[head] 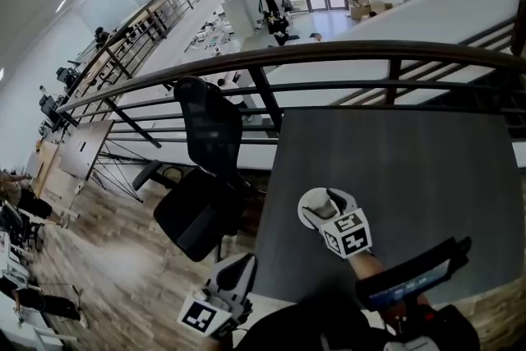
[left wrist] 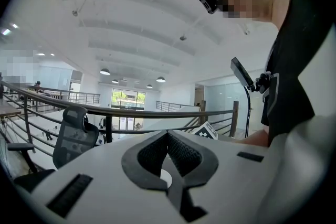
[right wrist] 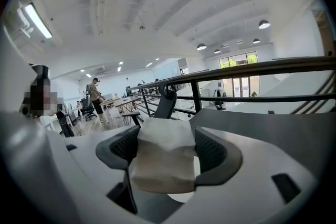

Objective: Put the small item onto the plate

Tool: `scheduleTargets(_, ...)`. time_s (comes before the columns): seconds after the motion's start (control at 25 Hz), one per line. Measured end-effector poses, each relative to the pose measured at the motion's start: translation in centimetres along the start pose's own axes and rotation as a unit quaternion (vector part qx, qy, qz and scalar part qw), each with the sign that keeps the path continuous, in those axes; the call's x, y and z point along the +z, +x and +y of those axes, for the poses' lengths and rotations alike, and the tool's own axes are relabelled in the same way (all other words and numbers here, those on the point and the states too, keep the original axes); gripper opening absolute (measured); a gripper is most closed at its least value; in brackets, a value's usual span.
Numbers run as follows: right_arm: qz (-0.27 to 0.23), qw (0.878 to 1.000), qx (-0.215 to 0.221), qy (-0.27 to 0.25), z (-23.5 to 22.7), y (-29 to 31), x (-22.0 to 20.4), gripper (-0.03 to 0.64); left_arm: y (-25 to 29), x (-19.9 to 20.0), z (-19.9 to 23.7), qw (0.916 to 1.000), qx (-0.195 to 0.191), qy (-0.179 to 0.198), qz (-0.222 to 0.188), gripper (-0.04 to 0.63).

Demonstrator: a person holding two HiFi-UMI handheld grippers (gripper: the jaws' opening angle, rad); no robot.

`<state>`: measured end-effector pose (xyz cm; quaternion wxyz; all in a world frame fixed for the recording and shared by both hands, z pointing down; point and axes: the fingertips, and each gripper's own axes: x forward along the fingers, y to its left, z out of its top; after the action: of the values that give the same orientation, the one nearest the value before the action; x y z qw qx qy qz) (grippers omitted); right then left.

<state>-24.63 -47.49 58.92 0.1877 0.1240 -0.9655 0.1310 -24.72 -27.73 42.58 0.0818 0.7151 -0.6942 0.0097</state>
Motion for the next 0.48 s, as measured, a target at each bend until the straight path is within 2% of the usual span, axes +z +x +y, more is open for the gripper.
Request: scheduleTargets(0.48, 0.056, 0.998, -0.001, 0.004, -2.2, 3.2, -5.5, 0.334, 0.4, -1.1, -0.6, 0.9996, 0.018, -0.006, 0.019, 0.003)
